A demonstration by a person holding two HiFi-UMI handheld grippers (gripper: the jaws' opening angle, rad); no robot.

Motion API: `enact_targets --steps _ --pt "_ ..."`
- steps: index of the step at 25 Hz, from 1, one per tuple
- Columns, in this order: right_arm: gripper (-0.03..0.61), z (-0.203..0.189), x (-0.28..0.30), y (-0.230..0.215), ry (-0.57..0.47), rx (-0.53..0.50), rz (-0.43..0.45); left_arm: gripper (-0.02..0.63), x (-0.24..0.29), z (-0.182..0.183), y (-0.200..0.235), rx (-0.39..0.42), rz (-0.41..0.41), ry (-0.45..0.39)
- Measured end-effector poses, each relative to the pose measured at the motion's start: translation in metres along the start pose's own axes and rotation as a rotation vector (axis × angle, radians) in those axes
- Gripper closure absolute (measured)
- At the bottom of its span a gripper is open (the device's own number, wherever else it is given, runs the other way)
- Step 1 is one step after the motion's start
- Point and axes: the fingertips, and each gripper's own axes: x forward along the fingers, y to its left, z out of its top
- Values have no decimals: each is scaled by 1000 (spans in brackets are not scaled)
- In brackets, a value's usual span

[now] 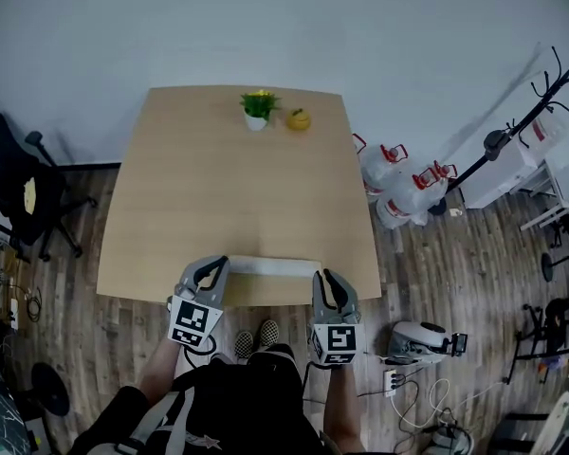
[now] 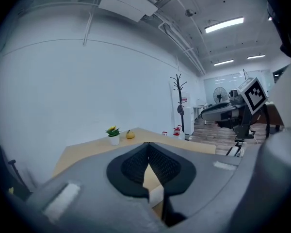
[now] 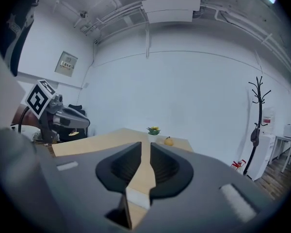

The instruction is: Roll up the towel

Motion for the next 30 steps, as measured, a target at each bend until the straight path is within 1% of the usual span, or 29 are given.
enact_targets --steps 4,6,9,13,17,20,23,30 --pt "542 -3 -17 6 6 -6 -41 604 -10 1 -8 -27 -5 -31" --pt "558 -6 -25 9 0 4 -49 604 -15 2 -13 -36 -11 -39" --pt "574 -12 -35 17 2 7 -52 604 -20 0 -21 -30 -22 -42" --pt "574 -22 -42 23 13 22 -45 604 -23 -7 -28 -30 -33 -33" --pt "574 -24 -44 23 16 28 -42 604 -25 -8 -33 -19 -35 -25" --pt "574 -20 -43 21 16 29 -45 604 -26 -6 -32 -13 -28 -30" --pt "574 -18 -41 19 4 23 -28 604 -23 0 -32 -13 -21 -36" --pt "574 -21 -41 15 1 24 -24 604 -20 2 -35 -9 -19 -40"
